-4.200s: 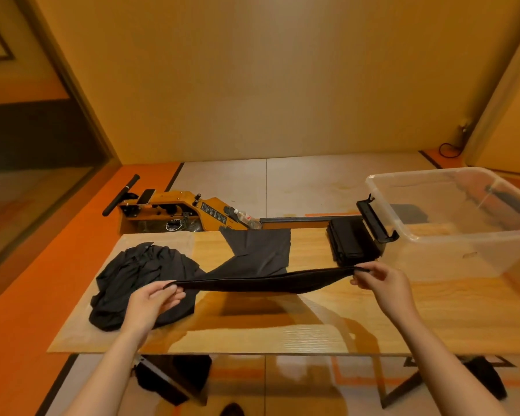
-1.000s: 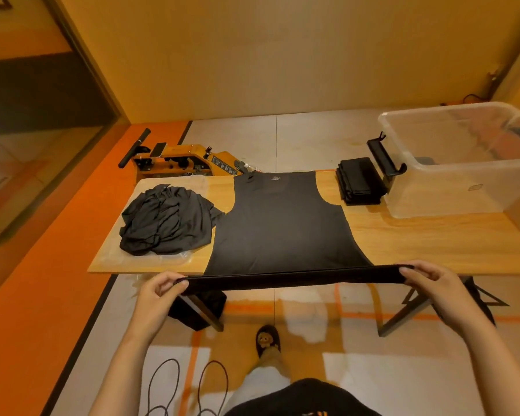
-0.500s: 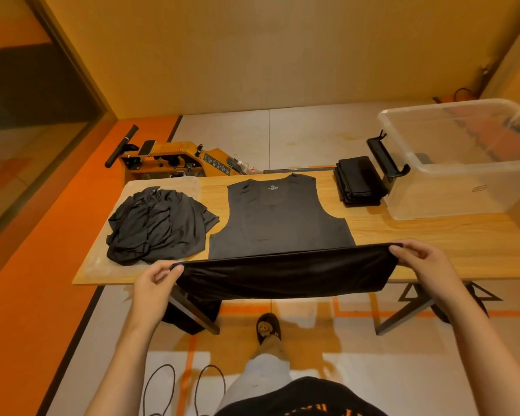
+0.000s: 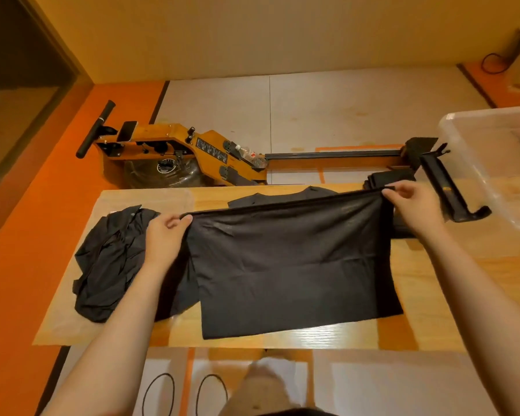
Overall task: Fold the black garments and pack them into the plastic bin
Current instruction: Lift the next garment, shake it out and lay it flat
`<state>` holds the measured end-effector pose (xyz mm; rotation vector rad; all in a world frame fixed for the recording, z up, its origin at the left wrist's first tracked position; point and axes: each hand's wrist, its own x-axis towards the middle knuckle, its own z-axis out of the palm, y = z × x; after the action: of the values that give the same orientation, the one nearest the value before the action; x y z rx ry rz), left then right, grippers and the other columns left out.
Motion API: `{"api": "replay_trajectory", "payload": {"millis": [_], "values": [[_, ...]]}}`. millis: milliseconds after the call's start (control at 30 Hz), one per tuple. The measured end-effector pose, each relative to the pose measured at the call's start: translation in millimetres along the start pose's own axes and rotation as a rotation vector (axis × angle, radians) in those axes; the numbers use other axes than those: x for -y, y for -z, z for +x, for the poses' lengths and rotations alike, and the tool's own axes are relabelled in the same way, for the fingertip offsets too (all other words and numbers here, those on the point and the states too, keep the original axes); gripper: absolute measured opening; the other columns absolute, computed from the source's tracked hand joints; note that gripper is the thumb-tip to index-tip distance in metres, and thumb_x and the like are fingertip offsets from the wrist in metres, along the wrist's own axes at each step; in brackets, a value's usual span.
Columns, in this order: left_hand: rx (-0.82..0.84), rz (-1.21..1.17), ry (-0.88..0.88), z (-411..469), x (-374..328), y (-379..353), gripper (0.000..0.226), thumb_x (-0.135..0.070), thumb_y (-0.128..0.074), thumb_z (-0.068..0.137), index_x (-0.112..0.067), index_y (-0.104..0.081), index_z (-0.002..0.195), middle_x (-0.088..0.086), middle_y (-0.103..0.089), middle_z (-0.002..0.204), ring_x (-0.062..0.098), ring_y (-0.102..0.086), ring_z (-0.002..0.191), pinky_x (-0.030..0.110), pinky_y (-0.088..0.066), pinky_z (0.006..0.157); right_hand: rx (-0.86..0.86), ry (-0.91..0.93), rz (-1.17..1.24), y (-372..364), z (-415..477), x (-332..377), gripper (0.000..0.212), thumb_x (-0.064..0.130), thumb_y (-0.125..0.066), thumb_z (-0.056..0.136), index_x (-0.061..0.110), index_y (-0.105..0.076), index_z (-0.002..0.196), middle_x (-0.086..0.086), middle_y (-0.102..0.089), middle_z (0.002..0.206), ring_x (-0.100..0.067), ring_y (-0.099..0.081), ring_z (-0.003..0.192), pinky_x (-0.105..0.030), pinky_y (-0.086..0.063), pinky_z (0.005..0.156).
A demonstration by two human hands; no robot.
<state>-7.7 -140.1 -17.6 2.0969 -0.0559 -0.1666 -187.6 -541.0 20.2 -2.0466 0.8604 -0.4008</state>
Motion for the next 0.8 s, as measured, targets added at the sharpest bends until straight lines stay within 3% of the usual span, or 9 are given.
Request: {"api": "replay_trajectory", "payload": {"millis": [67,100,167,200,267,400,567,700,800], "values": [[0.021,0.035,0.005,49,-6,-14,0.020,-0.023,-0.064,0.091,-0.004,-0.060,0.084,0.004,-0.051,0.065,0.021,-0.050,0.067,0.033,-0.039,0.071,-0.031,-0.017,-0.056,-19,44,4,0.022,0.022,-0.060,0.093,0.008,-0.067,0.108,-0.012,-0.068,0.097,-0.023,-0.062,0.089,-0.030,-0.046,0.069],[0.039,0.061,0.010,68,-10,-22,0.017,-0.023,-0.063,0.092,-0.007,-0.063,0.095,0.004,-0.057,0.074,0.025,-0.057,0.075,0.036,-0.043,0.075,-0.031,-0.038,-0.077,-28,62,4,0.030,0.024,-0.060,0.093,0.007,-0.063,0.118,-0.014,-0.066,0.108,-0.026,-0.062,0.100,-0.033,-0.048,0.080],[0.101,0.171,0.040,96,-13,-39,0.041,-0.027,-0.064,0.091,-0.009,-0.054,0.126,0.009,-0.062,0.112,0.029,-0.057,0.111,0.040,-0.044,0.095,0.018,-0.112,-0.135,-46,85,1,0.050,0.027,-0.060,0.094,0.009,-0.046,0.139,-0.015,-0.055,0.133,-0.031,-0.052,0.123,-0.041,-0.043,0.100],[0.134,0.252,0.062,101,-12,-48,0.056,-0.030,-0.064,0.091,-0.008,-0.043,0.138,0.010,-0.053,0.133,0.029,-0.048,0.126,0.040,-0.038,0.105,0.042,-0.128,-0.177,-55,89,-2,0.058,0.028,-0.059,0.094,0.009,-0.037,0.144,-0.014,-0.046,0.143,-0.032,-0.043,0.131,-0.041,-0.036,0.106],[0.171,0.409,0.027,98,-1,-62,0.071,-0.035,-0.062,0.092,-0.007,-0.028,0.148,0.012,-0.034,0.152,0.028,-0.031,0.140,0.040,-0.027,0.114,0.052,-0.087,-0.227,-69,84,-10,0.062,0.026,-0.057,0.095,0.009,-0.030,0.148,-0.014,-0.036,0.151,-0.030,-0.032,0.139,-0.040,-0.028,0.112],[0.214,0.522,-0.151,42,29,-78,0.070,-0.037,-0.053,0.096,-0.009,-0.020,0.152,0.009,-0.023,0.158,0.027,-0.020,0.146,0.042,-0.019,0.119,0.125,0.106,-0.401,-91,36,-38,0.060,0.023,-0.056,0.095,0.006,-0.030,0.147,-0.013,-0.029,0.154,-0.028,-0.020,0.144,-0.038,-0.016,0.117],[0.224,0.628,-0.331,-58,56,-95,0.071,-0.042,-0.043,0.099,-0.011,-0.011,0.154,0.005,-0.009,0.161,0.020,-0.005,0.149,0.037,-0.009,0.120,0.219,0.343,-0.667,-104,-44,-78,0.056,0.029,-0.049,0.098,0.010,-0.032,0.148,-0.010,-0.024,0.157,-0.025,-0.012,0.147,-0.042,-0.015,0.118],[0.333,0.778,-0.445,-111,92,-99,0.073,-0.050,-0.034,0.094,-0.012,-0.015,0.153,0.007,-0.014,0.160,0.020,-0.004,0.149,0.036,-0.005,0.119,0.300,0.366,-0.746,-101,-95,-101,0.062,0.036,-0.047,0.098,0.016,-0.021,0.151,-0.002,-0.014,0.159,-0.018,0.001,0.147,-0.039,-0.005,0.119],[0.384,0.880,-0.405,-134,110,-92,0.069,-0.054,-0.023,0.098,-0.012,-0.013,0.153,0.008,-0.017,0.160,0.016,0.005,0.149,0.032,0.001,0.118,0.336,0.236,-0.737,-91,-117,-118,0.065,0.042,-0.039,0.099,0.019,-0.009,0.152,0.001,-0.003,0.160,-0.013,0.011,0.146,-0.035,0.002,0.119]]}}
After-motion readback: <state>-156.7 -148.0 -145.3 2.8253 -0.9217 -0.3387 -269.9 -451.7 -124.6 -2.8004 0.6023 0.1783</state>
